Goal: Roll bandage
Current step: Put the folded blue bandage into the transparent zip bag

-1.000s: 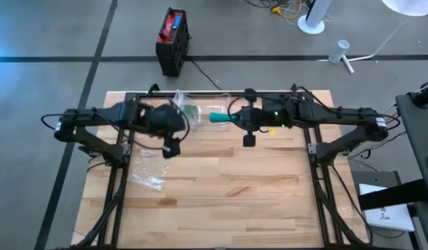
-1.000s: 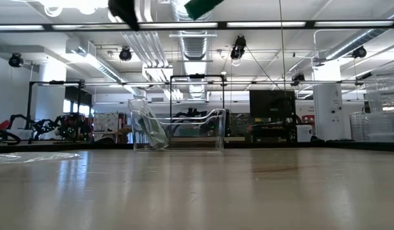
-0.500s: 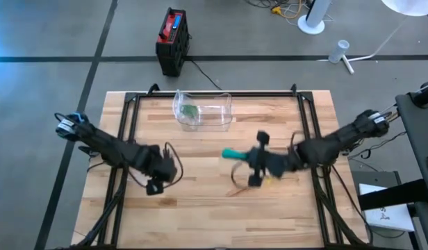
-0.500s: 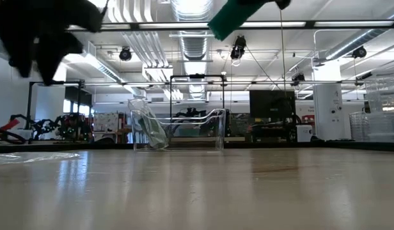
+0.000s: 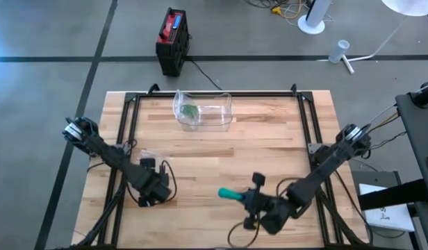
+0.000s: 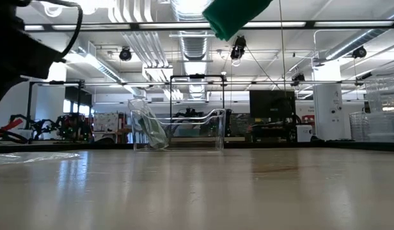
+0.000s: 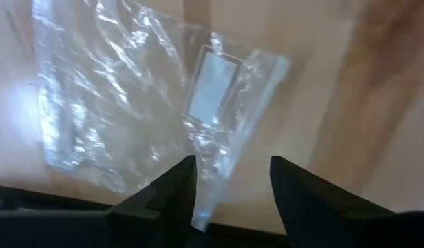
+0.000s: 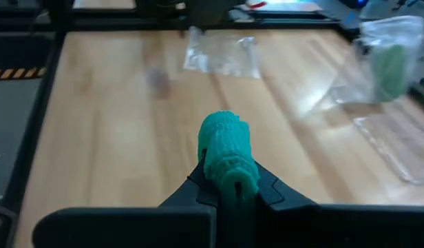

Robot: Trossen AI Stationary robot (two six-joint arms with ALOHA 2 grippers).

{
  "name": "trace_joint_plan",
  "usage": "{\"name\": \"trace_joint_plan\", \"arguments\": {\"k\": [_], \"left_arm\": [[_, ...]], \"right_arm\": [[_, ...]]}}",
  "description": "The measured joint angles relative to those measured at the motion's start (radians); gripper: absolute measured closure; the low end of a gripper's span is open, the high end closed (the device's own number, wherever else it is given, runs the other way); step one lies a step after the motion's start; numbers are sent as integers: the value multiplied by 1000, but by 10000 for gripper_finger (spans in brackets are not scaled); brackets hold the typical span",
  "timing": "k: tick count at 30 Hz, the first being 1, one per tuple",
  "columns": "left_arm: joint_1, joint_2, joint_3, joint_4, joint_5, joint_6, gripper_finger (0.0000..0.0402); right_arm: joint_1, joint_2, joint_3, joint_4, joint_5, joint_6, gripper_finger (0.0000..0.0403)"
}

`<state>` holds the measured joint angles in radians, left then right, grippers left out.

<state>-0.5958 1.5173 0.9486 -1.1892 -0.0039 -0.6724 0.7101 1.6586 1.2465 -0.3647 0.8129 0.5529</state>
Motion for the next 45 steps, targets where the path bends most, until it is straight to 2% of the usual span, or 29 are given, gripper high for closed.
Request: {"name": "trace_joint_plan", "arguments": {"k": [4,9,13,19,25,29,31,32,36,39,42,45], "left_arm": [[-66,39,-25,2,-91,-3,225],[-129,57,-65,17,-118,-26,209],[-170,58,-105,67,-121,-26,196],[-187,58,-165,82,-196,-20,201],[-187,58,-232,100,-157,1,248],[-181,57,-234,113,-157,-23,329],[-167,57,-209,112,-164,-39,379],[-157,57,-189,114,-171,-52,389],[-89,58,-43,135,-270,-87,398],[-7,58,83,223,-337,-108,400],[82,57,182,386,-342,-105,401],[161,57,254,535,-278,-90,401]], "right_arm": [[30,82,75,-4,-2,-1,389],[53,129,139,-53,-6,-4,389],[65,131,140,-55,-7,-9,389],[71,131,136,-57,0,-28,389],[69,131,134,-59,2,-77,389],[64,116,134,-60,2,-109,389],[62,95,134,-59,16,-129,389],[62,84,134,-59,28,-146,389],[55,37,134,-43,82,-241,389],[39,13,135,29,109,-378,389],[16,12,135,151,104,-570,390],[-7,15,136,228,85,-741,390]]}}
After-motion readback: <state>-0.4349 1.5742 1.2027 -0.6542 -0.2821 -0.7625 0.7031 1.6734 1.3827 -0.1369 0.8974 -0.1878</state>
